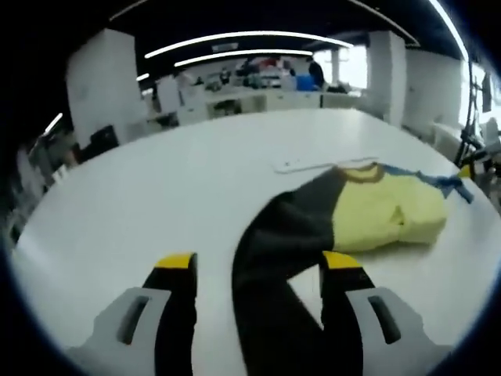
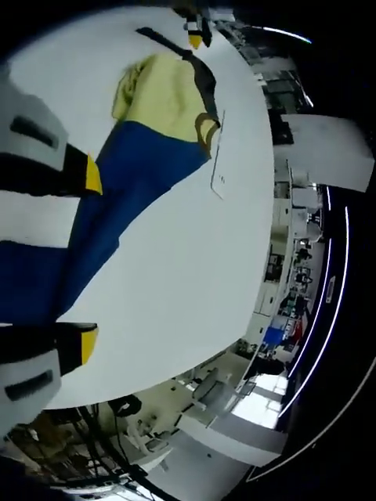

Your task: Fold the garment on the visible template until the final outline fits inside the template.

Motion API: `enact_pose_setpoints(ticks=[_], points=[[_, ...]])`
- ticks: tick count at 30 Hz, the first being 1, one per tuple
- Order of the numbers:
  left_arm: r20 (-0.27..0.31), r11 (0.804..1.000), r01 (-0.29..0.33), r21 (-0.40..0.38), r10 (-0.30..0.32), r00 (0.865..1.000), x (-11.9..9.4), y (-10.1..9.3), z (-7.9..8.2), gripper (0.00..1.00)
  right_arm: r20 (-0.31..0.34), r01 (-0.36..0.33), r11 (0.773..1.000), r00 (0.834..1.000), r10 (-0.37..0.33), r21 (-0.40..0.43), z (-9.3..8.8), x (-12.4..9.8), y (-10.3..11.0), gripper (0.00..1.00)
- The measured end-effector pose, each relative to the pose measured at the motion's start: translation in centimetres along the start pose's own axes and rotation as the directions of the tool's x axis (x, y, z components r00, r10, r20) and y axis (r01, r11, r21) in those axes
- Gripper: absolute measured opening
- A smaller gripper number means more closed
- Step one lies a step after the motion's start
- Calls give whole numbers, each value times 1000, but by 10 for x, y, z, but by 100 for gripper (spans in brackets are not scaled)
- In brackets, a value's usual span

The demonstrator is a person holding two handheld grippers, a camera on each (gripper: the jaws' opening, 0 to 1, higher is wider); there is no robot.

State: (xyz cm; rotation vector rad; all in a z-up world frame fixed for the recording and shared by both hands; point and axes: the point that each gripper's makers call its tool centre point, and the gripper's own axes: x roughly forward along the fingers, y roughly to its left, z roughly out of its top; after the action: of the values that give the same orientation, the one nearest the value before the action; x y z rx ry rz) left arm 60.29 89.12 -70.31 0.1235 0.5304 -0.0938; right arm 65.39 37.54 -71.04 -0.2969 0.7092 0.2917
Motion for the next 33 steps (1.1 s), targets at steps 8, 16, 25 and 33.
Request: enact_pose_setpoints(ticks=[8,16,25,33], points=[[64,995,75,59,-78,995,-31,-25,17,88,87,-165,982,981,173,-91,34,-9,71,92],[77,988,118,96,-125,989,-60,-39,20,93,82,-308,938,943,324,-158,44,-11,144,93],[90,983,161,93,-170,981,-86,-55,17,97,62,-411,883,899,435,-227,43,-12,212,81],[99,980,181,84,-189,977,-102,-69,13,99,19,-442,854,886,464,-274,30,-11,248,62]])
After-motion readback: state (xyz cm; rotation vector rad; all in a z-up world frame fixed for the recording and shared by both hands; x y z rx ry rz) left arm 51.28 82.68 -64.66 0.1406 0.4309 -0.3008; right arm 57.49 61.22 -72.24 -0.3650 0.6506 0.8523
